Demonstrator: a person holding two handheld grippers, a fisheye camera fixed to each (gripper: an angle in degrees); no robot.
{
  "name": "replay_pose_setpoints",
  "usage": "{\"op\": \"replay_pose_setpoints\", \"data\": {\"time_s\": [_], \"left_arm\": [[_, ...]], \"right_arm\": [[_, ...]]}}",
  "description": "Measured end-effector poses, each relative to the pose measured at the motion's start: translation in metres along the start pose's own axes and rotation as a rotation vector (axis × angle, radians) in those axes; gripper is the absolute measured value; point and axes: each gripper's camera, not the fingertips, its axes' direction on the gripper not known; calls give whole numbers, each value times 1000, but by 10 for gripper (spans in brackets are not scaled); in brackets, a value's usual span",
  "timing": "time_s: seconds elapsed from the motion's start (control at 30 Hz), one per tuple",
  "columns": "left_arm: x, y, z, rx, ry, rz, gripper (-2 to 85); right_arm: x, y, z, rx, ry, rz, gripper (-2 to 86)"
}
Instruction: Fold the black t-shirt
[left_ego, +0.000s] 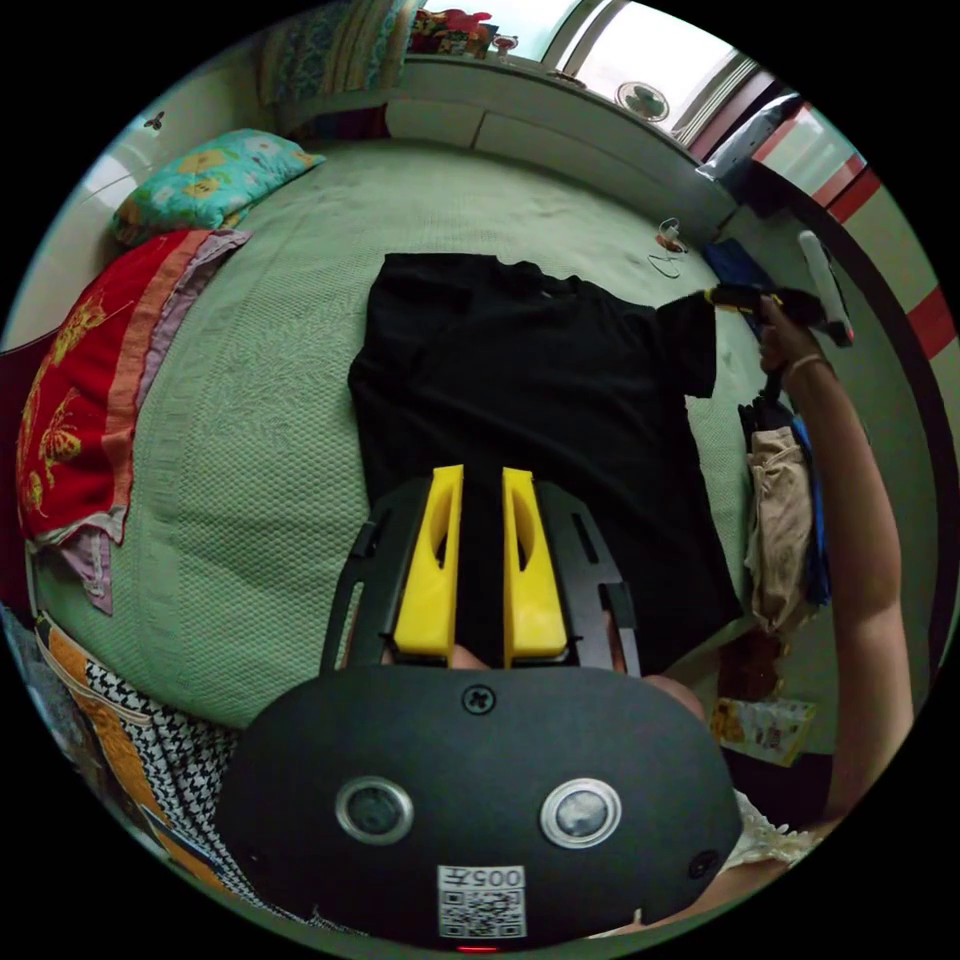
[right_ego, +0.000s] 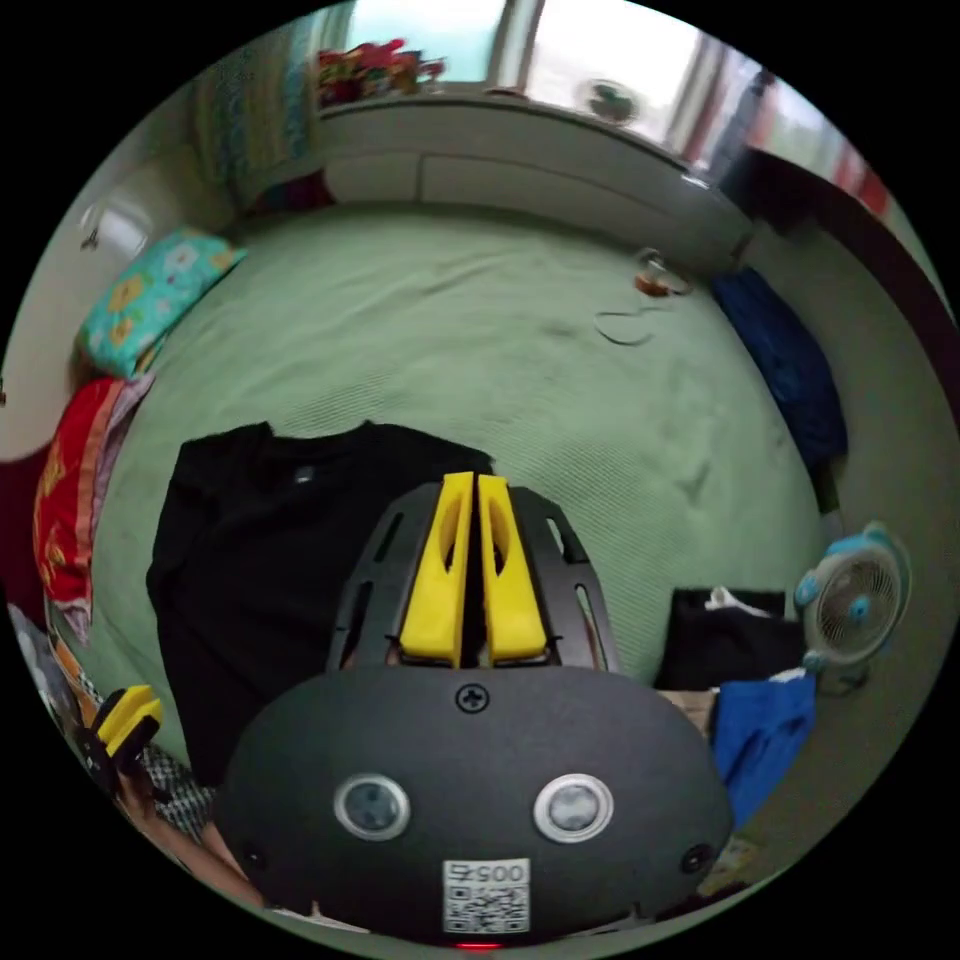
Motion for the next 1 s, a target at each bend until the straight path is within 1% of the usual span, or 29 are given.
{"op": "replay_pose_setpoints", "data": {"time_s": [0.1,0.17,0.23,0.4,0.57,0.67,0.77,0.8,0.87,1.0], "left_arm": [[-2,0,1,-4,1,-2,76],[-3,0,2,-6,3,-1,75],[-4,1,1,-4,6,1,75],[-9,5,-1,1,11,-2,75],[-11,11,-2,-1,2,-2,76],[-13,15,-3,-1,-12,-6,76],[-15,18,-3,1,-9,-15,75],[-16,20,-3,0,-8,-17,75],[-16,22,-2,-3,-10,-17,75],[-16,25,-1,-10,-19,-14,73]], "right_arm": [[-44,-17,11,-39,-35,-80,20],[-66,-18,11,-10,-68,-139,62],[-71,-16,12,-2,-53,-169,68],[-37,3,19,-21,-34,-137,67],[21,50,61,-164,-117,-35,81],[35,80,84,-225,-201,2,77],[40,100,97,-232,-276,28,65],[40,103,97,-222,-271,28,58],[40,111,94,-220,-234,5,1],[42,122,75,-179,-127,-22,-13]]}}
